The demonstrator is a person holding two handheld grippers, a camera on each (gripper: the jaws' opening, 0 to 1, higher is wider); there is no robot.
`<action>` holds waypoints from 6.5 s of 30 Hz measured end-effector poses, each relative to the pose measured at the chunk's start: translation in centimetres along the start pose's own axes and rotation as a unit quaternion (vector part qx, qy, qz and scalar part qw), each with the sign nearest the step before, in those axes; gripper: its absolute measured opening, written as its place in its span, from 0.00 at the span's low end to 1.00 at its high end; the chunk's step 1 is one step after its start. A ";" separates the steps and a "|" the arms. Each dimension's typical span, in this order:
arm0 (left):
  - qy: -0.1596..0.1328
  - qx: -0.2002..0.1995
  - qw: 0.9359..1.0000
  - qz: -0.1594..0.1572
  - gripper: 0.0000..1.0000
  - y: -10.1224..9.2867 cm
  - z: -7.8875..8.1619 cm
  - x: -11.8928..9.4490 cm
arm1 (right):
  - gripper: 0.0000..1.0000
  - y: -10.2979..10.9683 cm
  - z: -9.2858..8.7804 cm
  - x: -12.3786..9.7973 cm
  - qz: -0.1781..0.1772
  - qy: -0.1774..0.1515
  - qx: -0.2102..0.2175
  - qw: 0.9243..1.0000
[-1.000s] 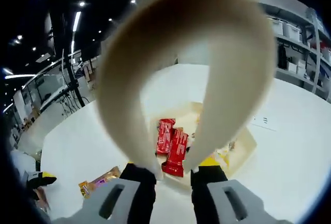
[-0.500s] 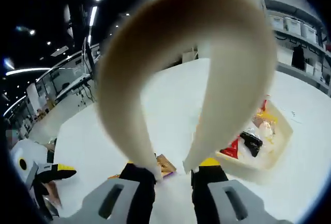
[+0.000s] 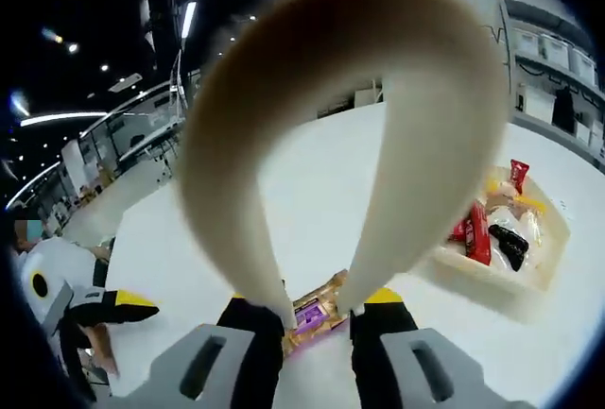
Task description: Place the target food into the container with the food tongs after gripping and lifting it, then release it inside without dropping or visibly crushing the food.
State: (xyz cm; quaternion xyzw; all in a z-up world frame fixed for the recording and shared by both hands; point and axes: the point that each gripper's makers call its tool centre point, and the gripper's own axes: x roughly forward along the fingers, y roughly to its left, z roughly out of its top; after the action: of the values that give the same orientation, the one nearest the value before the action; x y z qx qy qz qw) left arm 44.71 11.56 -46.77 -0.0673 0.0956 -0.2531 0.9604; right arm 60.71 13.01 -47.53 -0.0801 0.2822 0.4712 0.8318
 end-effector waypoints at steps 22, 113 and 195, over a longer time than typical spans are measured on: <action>0.001 0.001 1.000 -0.011 0.99 -0.5 -0.3 0.1 | 0.21 -5.3 -4.9 -8.4 -0.049 0.052 -0.021 0.997; -0.014 0.015 1.000 -0.004 0.99 -0.7 -0.1 0.0 | 0.17 -13.9 4.8 -5.1 -0.115 -0.032 0.034 0.992; -0.016 0.011 1.000 -0.018 0.99 -0.9 -0.2 0.1 | 0.18 -6.3 1.9 -9.5 -0.058 -0.059 0.061 0.995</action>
State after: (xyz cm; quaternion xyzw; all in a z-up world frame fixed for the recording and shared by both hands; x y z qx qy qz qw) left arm 44.32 10.70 -46.79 -0.0630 0.0759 -0.2701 0.9578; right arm 62.95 3.29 -41.58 -0.0172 0.2560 0.4076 0.8764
